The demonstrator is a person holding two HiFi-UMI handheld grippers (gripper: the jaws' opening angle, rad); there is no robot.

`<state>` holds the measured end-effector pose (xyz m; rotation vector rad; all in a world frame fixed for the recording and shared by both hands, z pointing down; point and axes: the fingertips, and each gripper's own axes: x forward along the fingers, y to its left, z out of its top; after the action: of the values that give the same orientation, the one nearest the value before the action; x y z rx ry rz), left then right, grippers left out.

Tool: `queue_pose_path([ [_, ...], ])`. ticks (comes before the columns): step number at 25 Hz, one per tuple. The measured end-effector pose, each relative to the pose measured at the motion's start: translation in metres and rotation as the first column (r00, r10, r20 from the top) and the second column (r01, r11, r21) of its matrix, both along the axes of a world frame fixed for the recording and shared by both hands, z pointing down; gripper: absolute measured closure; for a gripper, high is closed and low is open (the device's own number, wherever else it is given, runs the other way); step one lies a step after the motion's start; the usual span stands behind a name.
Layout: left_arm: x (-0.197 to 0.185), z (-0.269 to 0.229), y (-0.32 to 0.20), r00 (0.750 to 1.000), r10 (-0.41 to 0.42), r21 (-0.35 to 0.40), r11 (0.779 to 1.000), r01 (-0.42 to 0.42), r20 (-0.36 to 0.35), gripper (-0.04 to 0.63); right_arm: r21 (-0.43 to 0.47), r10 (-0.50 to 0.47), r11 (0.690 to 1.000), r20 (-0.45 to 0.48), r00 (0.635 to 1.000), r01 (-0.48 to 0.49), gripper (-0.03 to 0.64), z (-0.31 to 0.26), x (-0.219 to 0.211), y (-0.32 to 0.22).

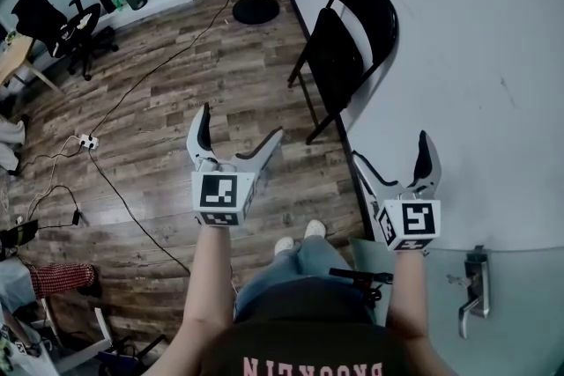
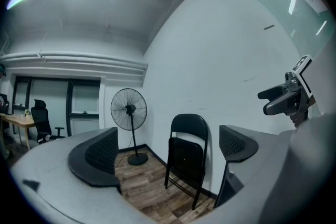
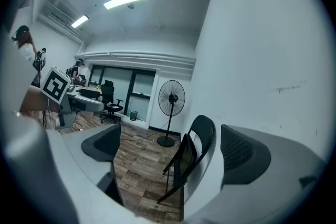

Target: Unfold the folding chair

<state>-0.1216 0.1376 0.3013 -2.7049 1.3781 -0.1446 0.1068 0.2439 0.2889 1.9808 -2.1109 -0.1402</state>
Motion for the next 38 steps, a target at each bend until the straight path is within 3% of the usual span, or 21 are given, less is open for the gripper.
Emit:
queue_pose_path([
  [20, 0.022, -0.001, -0.054, 1.0, -0.001, 0.004, 1.0, 0.001, 0.016, 0.025, -0.009, 0.027, 1.0, 0.031, 0.999, -0.027, 0.044, 0.016, 0.032, -0.043],
  [27, 0.049, 0.008, -0.104, 0.999, 0.004, -0.018, 1.0, -0.003, 0.034, 0.025, -0.014, 0.035, 0.999, 0.064, 0.997, -0.034, 0.045, 0.025, 0.061, -0.093],
  [35, 0.106, 0.01, -0.184, 0.998, 0.011, -0.039, 0.999, -0.009, 0.069, 0.025, -0.026, 0.023, 0.999, 0.1, 0.995, -0.02, 0.046, 0.028, 0.113, -0.181],
  [38, 0.126, 0.009, -0.217, 0.999, 0.008, -0.072, 0.997, -0.005, 0.041, 0.025, -0.037, 0.02, 0.999, 0.113, 0.993, -0.016, 0.046, 0.029, 0.132, -0.216],
])
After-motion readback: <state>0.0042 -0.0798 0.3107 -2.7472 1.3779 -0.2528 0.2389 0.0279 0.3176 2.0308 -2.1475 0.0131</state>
